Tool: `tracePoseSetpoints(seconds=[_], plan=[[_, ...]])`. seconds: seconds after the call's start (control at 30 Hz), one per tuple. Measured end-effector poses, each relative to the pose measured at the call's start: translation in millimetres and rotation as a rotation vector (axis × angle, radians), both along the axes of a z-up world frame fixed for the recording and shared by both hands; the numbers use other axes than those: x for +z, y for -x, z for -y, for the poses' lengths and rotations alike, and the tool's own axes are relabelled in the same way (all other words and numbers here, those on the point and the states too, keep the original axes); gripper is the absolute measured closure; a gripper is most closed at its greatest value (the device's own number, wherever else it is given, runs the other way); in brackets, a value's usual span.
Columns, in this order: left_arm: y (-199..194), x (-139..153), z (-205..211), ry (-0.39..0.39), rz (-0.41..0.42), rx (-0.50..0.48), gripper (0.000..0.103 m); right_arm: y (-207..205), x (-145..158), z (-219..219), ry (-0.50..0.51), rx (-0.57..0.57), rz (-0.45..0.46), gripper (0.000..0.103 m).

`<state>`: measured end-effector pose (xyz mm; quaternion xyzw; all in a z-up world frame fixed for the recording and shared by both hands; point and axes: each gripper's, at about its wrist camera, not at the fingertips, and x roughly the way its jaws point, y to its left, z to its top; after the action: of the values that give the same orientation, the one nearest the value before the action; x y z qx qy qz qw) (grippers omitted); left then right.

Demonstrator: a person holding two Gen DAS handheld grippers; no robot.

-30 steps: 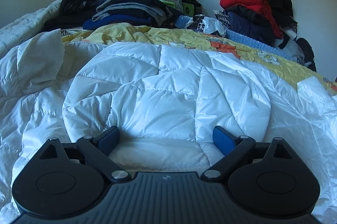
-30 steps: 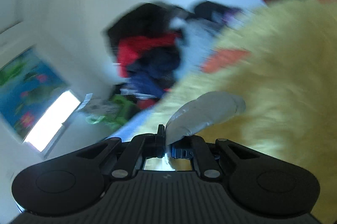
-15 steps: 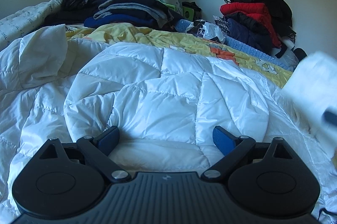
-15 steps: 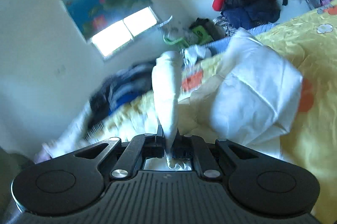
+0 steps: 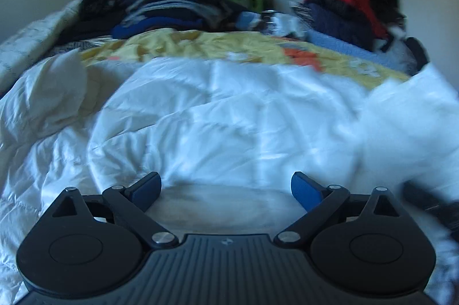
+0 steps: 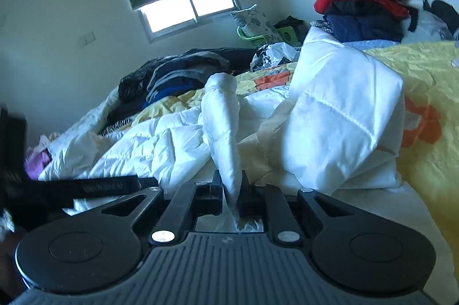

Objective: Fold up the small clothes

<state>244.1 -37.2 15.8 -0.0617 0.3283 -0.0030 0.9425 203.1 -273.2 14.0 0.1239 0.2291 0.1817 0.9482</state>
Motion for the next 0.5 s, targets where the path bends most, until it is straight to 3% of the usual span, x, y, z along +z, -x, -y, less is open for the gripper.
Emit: tracePoseSetpoints(seconds=[0.07, 0.13, 0.3, 0.4, 0.5], plan=[[1.7, 16.0, 1.5, 0.083, 0.001, -0.045, 0.005, -5.2, 1.6, -10.2, 0.046, 0.018, 0.004, 0.085], [-5.7, 24.1, 4.1, 0.19, -0.056, -0.093, 0.004, -3.1, 4.0, -17.7, 0.085, 0.036, 0.02, 0.085], [-23.1, 32.7, 14.4, 0.426, -0.135, -0.131, 0.004, 1.1, 7.5, -22.3, 0.104, 0.048, 0.046, 0.085], [-36.1, 28.7, 23.2, 0.5, -0.212, -0.13, 0.004, 4.1, 8.5, -23.8, 0.121, 0.052, 0.058, 0.085], [-36.3, 31.3, 27.7, 0.518, -0.202, -0.122, 0.004, 11.2, 8.8, -30.6, 0.156, 0.064, 0.077, 0.085]])
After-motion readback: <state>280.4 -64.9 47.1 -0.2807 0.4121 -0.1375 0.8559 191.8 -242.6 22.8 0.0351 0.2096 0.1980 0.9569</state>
